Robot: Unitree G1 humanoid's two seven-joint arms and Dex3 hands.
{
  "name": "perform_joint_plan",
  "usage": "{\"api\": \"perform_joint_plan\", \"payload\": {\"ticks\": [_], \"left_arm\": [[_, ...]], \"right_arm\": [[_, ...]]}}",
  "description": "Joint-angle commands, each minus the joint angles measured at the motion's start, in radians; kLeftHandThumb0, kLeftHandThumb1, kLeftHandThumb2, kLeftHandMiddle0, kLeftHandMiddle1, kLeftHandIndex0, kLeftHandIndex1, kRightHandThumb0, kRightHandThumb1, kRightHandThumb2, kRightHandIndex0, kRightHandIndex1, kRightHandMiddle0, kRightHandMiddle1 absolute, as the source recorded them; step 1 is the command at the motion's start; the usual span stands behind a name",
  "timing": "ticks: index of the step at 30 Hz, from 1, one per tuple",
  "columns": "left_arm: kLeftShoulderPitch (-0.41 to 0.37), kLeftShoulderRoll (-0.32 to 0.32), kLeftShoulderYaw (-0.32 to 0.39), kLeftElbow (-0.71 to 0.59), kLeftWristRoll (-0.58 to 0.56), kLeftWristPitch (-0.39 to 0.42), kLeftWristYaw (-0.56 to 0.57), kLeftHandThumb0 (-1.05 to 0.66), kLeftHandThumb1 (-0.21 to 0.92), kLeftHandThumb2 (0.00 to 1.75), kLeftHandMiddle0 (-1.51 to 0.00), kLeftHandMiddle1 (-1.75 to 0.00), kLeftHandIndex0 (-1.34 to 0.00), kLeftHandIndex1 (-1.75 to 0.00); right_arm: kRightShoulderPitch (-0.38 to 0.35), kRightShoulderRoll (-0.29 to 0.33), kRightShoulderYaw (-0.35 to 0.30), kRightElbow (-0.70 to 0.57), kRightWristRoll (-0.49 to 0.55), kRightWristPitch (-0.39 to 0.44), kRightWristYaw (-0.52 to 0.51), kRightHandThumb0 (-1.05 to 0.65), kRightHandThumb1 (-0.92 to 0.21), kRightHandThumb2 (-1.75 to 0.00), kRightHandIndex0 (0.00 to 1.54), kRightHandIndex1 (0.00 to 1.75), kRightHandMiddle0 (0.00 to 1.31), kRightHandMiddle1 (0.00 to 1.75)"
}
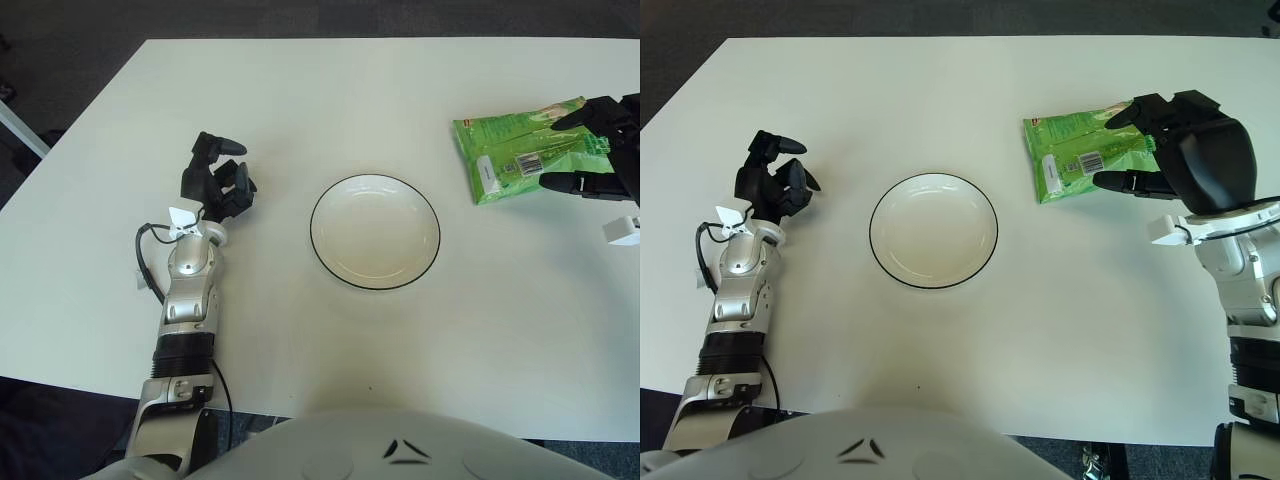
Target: Put the snack into the plate.
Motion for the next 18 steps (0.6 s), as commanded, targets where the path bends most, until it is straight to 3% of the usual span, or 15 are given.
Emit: {"api": "perform_joint_plan", "payload": {"ticks": [1,11,18], "left_arm": [[0.087,-0.039,-0.007,0.082,0.002,-0.008,0.005,-0.39,0.65,0.88,-0.86,-1.75,-0.37,-1.75],[0.087,-0.039,-0.01,0.086,0.008,-0.015,0.011,-0.39,0.65,0.88,-0.86,-1.75,-0.37,-1.75],[0.088,-0.04,-0.012,0.086,0.012,-0.018,0.015,-0.39,0.65,0.88,-0.86,-1.75,-0.37,-1.75]], "right_arm": [[-0.017,-0.041,0.022,-0.009,0.018,-0.015,0.05,-0.65,-0.92,-0.25,0.29,0.01,0.31,0.15],[-0.124,-0.084,0.095,0.096,0.092,0.015,0.223,-0.7,-0.92,-0.27,0.2,0.0,0.3,0.07],[-0.21,-0.094,0.152,0.201,0.114,-0.002,0.281,-0.76,-0.92,-0.31,0.15,0.0,0.29,0.05]]}}
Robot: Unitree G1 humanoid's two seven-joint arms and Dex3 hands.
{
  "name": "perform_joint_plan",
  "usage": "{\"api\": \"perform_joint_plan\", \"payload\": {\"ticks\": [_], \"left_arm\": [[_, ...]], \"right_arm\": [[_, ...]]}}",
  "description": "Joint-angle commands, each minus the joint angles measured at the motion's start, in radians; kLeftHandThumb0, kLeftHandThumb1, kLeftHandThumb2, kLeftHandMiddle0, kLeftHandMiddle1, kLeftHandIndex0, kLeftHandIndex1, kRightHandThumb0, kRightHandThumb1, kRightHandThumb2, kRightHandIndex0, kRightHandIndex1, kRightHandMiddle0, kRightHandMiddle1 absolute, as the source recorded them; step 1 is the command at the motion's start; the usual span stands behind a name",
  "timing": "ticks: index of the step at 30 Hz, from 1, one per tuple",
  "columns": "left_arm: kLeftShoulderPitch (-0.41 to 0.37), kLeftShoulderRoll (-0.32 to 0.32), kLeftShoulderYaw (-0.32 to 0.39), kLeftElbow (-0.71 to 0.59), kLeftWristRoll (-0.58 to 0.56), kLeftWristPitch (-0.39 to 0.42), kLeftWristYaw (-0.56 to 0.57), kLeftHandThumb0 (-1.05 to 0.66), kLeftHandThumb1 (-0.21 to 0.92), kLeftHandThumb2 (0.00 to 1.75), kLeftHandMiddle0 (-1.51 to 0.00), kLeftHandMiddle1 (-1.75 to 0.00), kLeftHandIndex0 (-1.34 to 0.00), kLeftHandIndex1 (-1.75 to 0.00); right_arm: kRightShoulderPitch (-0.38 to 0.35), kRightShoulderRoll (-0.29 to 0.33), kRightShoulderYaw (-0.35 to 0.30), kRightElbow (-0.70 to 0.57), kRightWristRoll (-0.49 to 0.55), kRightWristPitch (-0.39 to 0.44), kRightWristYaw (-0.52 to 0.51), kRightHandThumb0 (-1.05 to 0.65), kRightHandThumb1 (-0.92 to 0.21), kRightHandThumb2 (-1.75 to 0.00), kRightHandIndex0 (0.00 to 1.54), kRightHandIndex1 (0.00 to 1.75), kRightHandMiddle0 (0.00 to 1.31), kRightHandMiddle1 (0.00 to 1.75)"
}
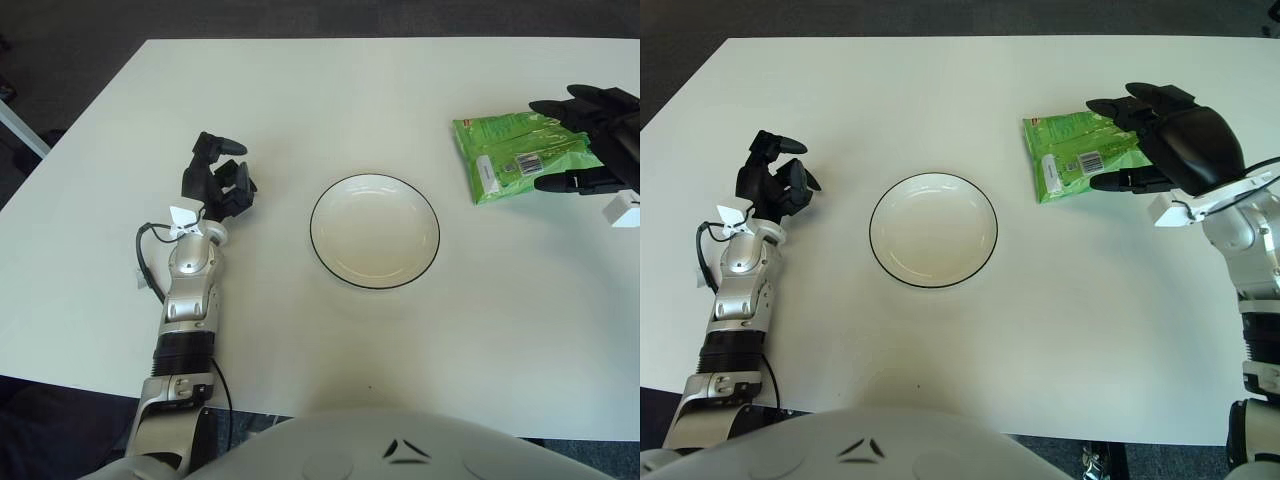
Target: Put the snack into the plate.
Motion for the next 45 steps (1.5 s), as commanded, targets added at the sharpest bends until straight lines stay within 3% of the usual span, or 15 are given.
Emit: {"api": "perform_joint_plan", "payload": {"ticks": [1,24,37,45], "left_arm": [[0.093,-0.041,-0.01,0.077,0.01,-0.013,0.011,-0.39,0.65,0.88,-0.86,-1.75,-0.37,-1.75],[0.105,-0.046,-0.014,0.07,0.023,-0.022,0.02,-0.39,0.66,0.86,-0.85,-1.75,-0.36,-1.75],[0.108,-0.047,-0.015,0.067,0.028,-0.027,0.028,-0.39,0.66,0.86,-0.85,-1.75,-0.36,-1.75],[0.11,-0.05,-0.017,0.061,0.032,-0.025,0.037,-0.39,0.66,0.86,-0.85,-1.75,-0.36,-1.75]], "right_arm": [[-0.046,-0.017,0.031,0.049,0.024,-0.01,0.027,-0.76,-0.92,-0.31,0.15,0.0,0.29,0.05],[-0.288,0.024,0.24,0.361,0.031,0.016,0.179,-0.87,-0.92,-0.43,0.08,0.0,0.27,0.02],[-0.344,0.074,0.291,0.51,0.105,0.054,0.305,-0.95,-0.92,-0.53,0.1,0.01,0.28,0.01],[-0.327,0.089,0.299,0.534,0.163,0.063,0.368,-0.97,-0.92,-0.54,0.11,0.01,0.29,0.02]]}}
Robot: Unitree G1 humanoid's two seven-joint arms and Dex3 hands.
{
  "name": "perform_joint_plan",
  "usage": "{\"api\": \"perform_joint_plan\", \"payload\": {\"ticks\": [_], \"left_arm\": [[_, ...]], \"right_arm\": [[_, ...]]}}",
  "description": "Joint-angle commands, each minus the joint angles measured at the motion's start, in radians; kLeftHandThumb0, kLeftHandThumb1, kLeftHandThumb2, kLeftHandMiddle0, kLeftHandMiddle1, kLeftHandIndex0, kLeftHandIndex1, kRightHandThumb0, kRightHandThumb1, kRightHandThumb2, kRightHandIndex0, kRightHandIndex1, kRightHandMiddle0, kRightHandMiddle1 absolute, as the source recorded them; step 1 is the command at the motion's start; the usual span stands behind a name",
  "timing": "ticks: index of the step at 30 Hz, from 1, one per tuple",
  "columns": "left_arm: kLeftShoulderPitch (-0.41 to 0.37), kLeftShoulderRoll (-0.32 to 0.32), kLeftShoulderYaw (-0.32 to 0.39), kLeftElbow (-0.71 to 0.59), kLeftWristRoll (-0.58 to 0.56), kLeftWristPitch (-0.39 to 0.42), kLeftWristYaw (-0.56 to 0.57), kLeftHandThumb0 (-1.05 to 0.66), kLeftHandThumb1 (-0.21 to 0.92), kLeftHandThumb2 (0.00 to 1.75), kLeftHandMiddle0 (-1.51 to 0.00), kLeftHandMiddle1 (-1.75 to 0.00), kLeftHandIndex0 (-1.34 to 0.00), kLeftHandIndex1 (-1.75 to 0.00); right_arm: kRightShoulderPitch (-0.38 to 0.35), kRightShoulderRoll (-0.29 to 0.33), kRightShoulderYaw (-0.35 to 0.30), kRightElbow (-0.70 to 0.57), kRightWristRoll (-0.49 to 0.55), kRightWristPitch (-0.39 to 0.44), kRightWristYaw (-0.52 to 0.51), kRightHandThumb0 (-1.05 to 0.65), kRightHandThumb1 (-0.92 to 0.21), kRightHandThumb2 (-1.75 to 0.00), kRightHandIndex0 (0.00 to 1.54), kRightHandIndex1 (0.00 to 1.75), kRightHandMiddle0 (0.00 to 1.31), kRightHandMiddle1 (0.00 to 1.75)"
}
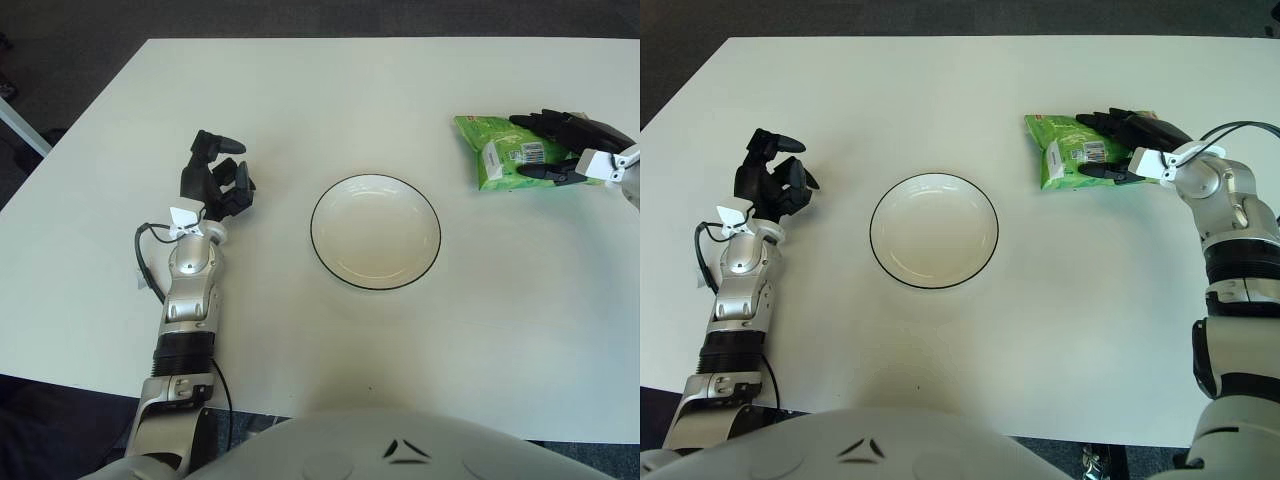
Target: Put the snack into the plate.
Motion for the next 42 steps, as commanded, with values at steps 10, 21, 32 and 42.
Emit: {"api": "perform_joint_plan", "payload": {"ticks": [10,21,32,42], "left_arm": [[0.107,-0.051,-0.011,0.068,0.008,-0.007,0.015,-0.39,0.66,0.86,-0.84,-1.75,-0.36,-1.75],[0.108,-0.052,-0.013,0.065,0.01,-0.006,0.02,-0.39,0.66,0.86,-0.84,-1.75,-0.36,-1.75],[0.109,-0.051,-0.016,0.063,0.015,-0.005,0.024,-0.39,0.66,0.86,-0.84,-1.75,-0.36,-1.75],[0.109,-0.053,-0.019,0.062,0.021,-0.004,0.031,-0.39,0.66,0.86,-0.84,-1.75,-0.36,-1.75]], "right_arm": [[0.046,0.02,0.045,0.034,0.018,-0.001,0.043,-0.93,-0.92,-0.48,0.11,0.0,0.29,0.01],[0.077,0.043,0.056,0.11,-0.085,-0.044,-0.272,-0.45,-0.92,-0.15,0.53,0.6,0.64,0.45],[0.063,0.069,0.1,0.252,-0.159,-0.168,-0.624,-0.01,-0.45,-1.07,0.41,1.71,0.57,1.51],[0.038,0.098,0.047,0.292,-0.048,-0.228,-0.622,0.0,-0.29,-1.3,0.57,1.75,0.56,1.58]]}}
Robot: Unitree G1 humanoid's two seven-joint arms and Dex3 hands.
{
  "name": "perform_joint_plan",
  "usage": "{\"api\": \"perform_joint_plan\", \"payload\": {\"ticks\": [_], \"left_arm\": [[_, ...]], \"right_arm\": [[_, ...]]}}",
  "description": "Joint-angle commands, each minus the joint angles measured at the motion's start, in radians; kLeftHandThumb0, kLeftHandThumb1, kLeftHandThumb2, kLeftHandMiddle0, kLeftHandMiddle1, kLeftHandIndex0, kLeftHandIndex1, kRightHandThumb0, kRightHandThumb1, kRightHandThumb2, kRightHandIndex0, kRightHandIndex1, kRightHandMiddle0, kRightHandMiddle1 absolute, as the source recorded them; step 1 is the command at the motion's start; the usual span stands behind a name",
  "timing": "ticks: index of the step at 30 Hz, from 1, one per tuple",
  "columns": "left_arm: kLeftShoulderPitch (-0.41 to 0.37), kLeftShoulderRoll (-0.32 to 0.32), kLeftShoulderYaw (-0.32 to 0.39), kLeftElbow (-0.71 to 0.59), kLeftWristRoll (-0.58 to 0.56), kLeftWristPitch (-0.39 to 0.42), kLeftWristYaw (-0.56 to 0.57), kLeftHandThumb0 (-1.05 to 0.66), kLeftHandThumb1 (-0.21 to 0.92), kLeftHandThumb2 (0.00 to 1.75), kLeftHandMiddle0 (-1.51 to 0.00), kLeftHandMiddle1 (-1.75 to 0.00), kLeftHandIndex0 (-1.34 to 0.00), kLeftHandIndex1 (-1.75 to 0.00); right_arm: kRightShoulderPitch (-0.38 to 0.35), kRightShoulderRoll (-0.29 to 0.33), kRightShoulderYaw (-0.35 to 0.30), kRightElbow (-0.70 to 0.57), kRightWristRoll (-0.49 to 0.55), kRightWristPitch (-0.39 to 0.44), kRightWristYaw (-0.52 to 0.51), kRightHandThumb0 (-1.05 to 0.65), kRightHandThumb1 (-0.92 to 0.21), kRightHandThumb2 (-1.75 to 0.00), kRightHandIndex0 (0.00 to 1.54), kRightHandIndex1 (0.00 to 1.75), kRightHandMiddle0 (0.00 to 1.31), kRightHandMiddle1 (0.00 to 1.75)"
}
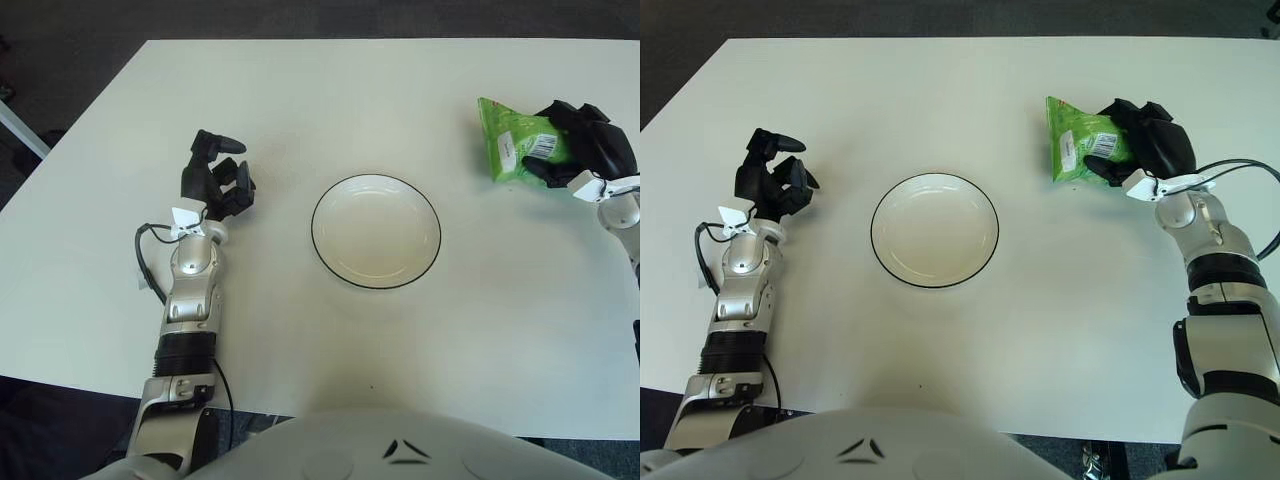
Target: Put the snack into the plate.
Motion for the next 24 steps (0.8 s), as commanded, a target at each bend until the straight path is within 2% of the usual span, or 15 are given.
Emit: {"api": "perform_joint_plan", "payload": {"ticks": [1,9,16,18,21,22,24], "left_arm": [[0.109,-0.048,-0.015,0.066,0.008,-0.004,0.014,-0.39,0.66,0.86,-0.84,-1.75,-0.36,-1.75],[0.106,-0.046,-0.014,0.072,0.01,-0.006,0.015,-0.39,0.66,0.86,-0.83,-1.75,-0.36,-1.75],[0.107,-0.045,-0.014,0.071,0.011,-0.004,0.018,-0.39,0.66,0.86,-0.83,-1.75,-0.36,-1.75],[0.107,-0.045,-0.015,0.07,0.012,-0.003,0.02,-0.39,0.66,0.86,-0.83,-1.75,-0.36,-1.75],[0.108,-0.045,-0.016,0.069,0.013,-0.003,0.022,-0.39,0.66,0.86,-0.83,-1.75,-0.36,-1.75],[0.108,-0.044,-0.017,0.069,0.013,-0.003,0.023,-0.39,0.66,0.86,-0.83,-1.75,-0.36,-1.75],[0.108,-0.044,-0.017,0.069,0.013,-0.002,0.023,-0.39,0.66,0.86,-0.83,-1.75,-0.36,-1.75]], "right_arm": [[0.037,0.041,-0.01,0.016,0.035,0.009,0.052,0.0,-0.29,-1.29,0.57,1.75,0.55,1.59],[0.027,0.076,-0.065,-0.056,0.103,0.0,0.04,0.0,-0.32,-1.27,0.55,1.75,0.52,1.61],[0.009,0.098,-0.102,-0.156,0.139,-0.042,0.057,0.0,-0.33,-1.26,0.55,1.75,0.5,1.62],[0.001,0.108,-0.111,-0.227,0.16,-0.02,0.089,0.0,-0.34,-1.26,0.55,1.75,0.49,1.63],[0.006,0.134,-0.125,-0.371,0.219,0.072,0.171,0.0,-0.32,-1.28,0.56,1.75,0.47,1.66],[0.01,0.142,-0.129,-0.409,0.233,0.1,0.193,0.15,-0.39,-1.21,0.53,1.75,0.51,1.69],[0.017,0.154,-0.137,-0.472,0.253,0.15,0.227,0.27,-0.45,-1.13,0.49,1.75,0.55,1.72]]}}
